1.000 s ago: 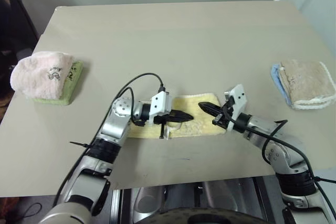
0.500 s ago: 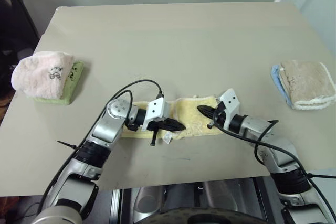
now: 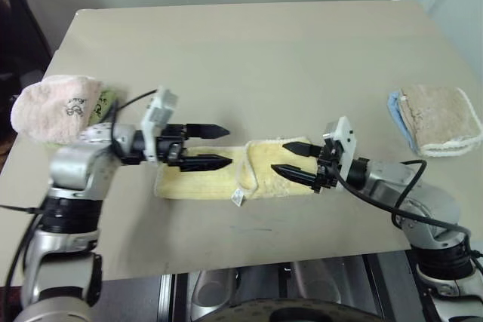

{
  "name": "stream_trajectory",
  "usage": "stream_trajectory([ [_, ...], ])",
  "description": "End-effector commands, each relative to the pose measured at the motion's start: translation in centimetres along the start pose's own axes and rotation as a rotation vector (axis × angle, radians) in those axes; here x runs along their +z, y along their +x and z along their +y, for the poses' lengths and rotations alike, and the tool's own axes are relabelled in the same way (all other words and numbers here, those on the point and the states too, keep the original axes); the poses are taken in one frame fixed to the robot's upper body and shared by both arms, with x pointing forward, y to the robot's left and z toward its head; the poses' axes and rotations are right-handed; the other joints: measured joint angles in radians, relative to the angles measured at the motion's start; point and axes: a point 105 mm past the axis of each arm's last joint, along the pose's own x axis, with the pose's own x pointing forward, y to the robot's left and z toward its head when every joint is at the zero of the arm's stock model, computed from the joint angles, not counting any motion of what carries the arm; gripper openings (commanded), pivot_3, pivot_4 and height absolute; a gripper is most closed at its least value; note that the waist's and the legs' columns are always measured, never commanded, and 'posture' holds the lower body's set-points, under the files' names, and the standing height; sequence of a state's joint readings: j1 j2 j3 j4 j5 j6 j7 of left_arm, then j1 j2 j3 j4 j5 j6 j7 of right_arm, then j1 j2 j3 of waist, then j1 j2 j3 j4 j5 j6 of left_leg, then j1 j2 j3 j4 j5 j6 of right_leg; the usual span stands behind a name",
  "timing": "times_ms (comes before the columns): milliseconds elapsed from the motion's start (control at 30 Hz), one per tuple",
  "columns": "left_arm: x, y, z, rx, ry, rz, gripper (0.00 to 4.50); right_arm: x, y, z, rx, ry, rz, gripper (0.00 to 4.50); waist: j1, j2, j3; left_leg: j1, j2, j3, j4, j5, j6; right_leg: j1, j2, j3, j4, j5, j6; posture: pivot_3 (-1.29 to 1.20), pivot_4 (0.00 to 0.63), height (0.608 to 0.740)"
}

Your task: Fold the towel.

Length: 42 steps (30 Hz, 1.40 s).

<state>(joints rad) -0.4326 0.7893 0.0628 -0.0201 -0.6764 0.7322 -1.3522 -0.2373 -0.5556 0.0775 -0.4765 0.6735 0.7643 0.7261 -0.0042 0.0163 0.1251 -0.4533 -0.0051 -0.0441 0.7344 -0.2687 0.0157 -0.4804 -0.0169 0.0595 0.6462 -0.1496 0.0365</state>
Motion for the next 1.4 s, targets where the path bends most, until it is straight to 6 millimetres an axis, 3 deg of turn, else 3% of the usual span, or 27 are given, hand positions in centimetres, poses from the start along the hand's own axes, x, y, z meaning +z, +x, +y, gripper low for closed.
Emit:
stream_trajectory([
  [33,0.6,-3.1,0.3,0.103,-0.090,-0.066,4.50,1.7,0.1,0.6,0.047,-0.053,-0.021,4.49,-0.002,0.000,0.000,0.000,0.000,0.000,0.000,0.000,-0.001,0.000,0.001,0.000,0.000,0.000,-0.001,0.00,0.150,0.703],
  [133,0.6,-5.8,1.3,0.277,-0.165,-0.130,4.50,1.8,0.7,0.7,0.063,-0.061,-0.005,4.49,-0.002,0.000,0.000,0.000,0.002,-0.001,-0.001,-0.001,-0.002,-0.002,0.002,0.000,0.000,-0.001,-0.002,0.00,0.150,0.703],
  [300,-1.1,-8.7,0.3,0.451,-0.306,-0.079,4.50,2.0,1.9,0.7,0.076,-0.034,-0.017,4.49,-0.004,0.000,0.000,-0.001,0.004,-0.001,-0.002,-0.002,-0.005,-0.004,0.005,0.000,0.001,-0.003,-0.006,0.00,0.150,0.703],
  [467,-3.1,-11.3,-3.6,0.521,-0.593,-0.097,4.50,1.8,3.1,0.4,0.079,0.033,-0.021,4.49,-0.008,-0.002,-0.001,-0.001,0.006,-0.001,-0.003,-0.004,-0.008,-0.005,0.008,0.001,0.002,-0.004,-0.009,0.00,0.150,0.703],
  [600,-4.4,-12.6,-5.5,0.552,-0.755,-0.121,4.50,1.4,3.8,0.4,0.083,0.048,-0.005,4.49,-0.007,-0.003,-0.001,0.001,0.008,-0.002,-0.003,-0.005,-0.010,-0.006,0.011,0.000,0.004,-0.006,-0.012,0.00,0.150,0.703],
  [933,-8.9,-13.7,-7.1,0.642,-0.985,-0.116,4.50,1.6,4.5,-0.1,0.070,0.092,-0.021,4.49,-0.008,-0.008,0.000,0.004,0.011,-0.004,-0.003,-0.007,-0.014,-0.012,0.014,0.001,0.019,-0.008,-0.021,0.00,0.150,0.703],
  [1067,-9.7,-13.6,-5.5,0.665,-1.026,-0.197,4.50,1.4,4.4,-0.4,0.041,0.097,-0.024,4.49,-0.006,-0.008,0.000,0.008,0.014,-0.004,-0.005,-0.009,-0.020,-0.010,0.018,0.001,0.020,-0.008,-0.025,0.00,0.150,0.703],
  [1200,-9.3,-12.2,-3.2,0.640,-1.024,-0.263,4.50,1.5,4.1,-0.6,0.018,0.103,-0.034,4.49,0.000,-0.009,0.000,0.011,0.016,-0.004,-0.004,-0.011,-0.026,-0.007,0.019,0.001,0.021,-0.008,-0.026,0.00,0.150,0.703],
  [1400,-9.2,-10.3,-2.4,0.592,-1.025,-0.224,4.50,1.6,3.7,-0.9,-0.012,0.107,-0.034,4.49,0.000,-0.010,0.000,0.013,0.018,-0.004,-0.005,-0.006,-0.021,-0.005,0.022,0.001,0.021,-0.007,-0.027,0.00,0.150,0.703],
])
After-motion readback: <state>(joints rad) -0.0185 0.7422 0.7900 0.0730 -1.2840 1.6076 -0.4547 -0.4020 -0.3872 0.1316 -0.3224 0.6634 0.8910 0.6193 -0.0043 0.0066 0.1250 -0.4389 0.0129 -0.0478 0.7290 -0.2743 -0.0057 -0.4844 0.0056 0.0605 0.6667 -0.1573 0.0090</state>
